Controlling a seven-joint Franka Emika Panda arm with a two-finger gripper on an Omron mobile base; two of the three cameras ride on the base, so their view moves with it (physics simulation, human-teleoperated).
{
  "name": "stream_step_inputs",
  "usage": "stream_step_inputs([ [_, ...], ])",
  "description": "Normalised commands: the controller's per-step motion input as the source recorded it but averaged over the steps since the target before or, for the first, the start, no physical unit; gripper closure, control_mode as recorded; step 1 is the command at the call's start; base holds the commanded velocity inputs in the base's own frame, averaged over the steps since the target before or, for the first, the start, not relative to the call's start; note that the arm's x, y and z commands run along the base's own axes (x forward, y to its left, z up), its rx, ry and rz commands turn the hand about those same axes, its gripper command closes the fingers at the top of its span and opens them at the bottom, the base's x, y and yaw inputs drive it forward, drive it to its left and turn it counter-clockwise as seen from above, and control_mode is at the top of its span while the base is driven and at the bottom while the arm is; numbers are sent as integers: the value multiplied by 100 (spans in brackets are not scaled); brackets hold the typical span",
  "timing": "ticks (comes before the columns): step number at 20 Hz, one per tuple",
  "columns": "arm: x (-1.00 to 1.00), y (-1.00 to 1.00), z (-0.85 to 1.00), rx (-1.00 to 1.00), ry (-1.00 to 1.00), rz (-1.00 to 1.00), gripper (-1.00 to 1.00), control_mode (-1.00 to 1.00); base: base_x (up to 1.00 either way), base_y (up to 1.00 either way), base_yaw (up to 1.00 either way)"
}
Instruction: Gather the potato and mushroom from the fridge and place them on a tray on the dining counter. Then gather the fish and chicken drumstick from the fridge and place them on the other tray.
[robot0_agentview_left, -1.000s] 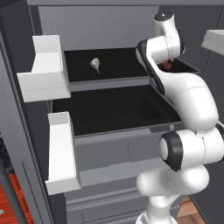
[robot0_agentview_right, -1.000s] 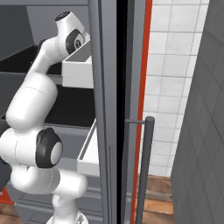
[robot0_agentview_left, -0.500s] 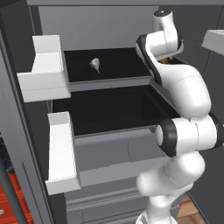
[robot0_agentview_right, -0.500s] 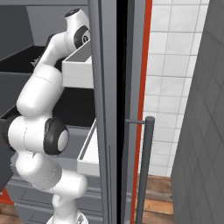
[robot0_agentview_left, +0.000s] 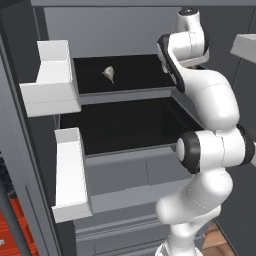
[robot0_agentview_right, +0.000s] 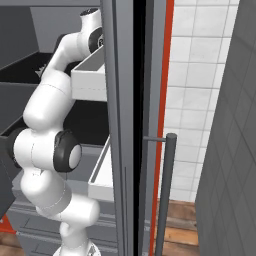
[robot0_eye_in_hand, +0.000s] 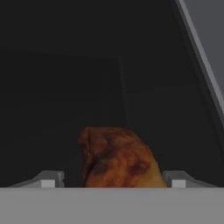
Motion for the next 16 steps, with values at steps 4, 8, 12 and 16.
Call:
stream_step_inputs([
  [4, 0, 0, -63, 1, 2, 0, 100, -100, 0, 0, 0],
  [8, -5, 1, -62, 6, 7, 1, 100, -100, 0, 0, 0],
  [12, -30, 13, -28, 4, -1, 0, 100, -100, 0, 0, 0],
  [16, -36, 22, -11, 6, -6, 0, 100, -100, 0, 0, 0],
])
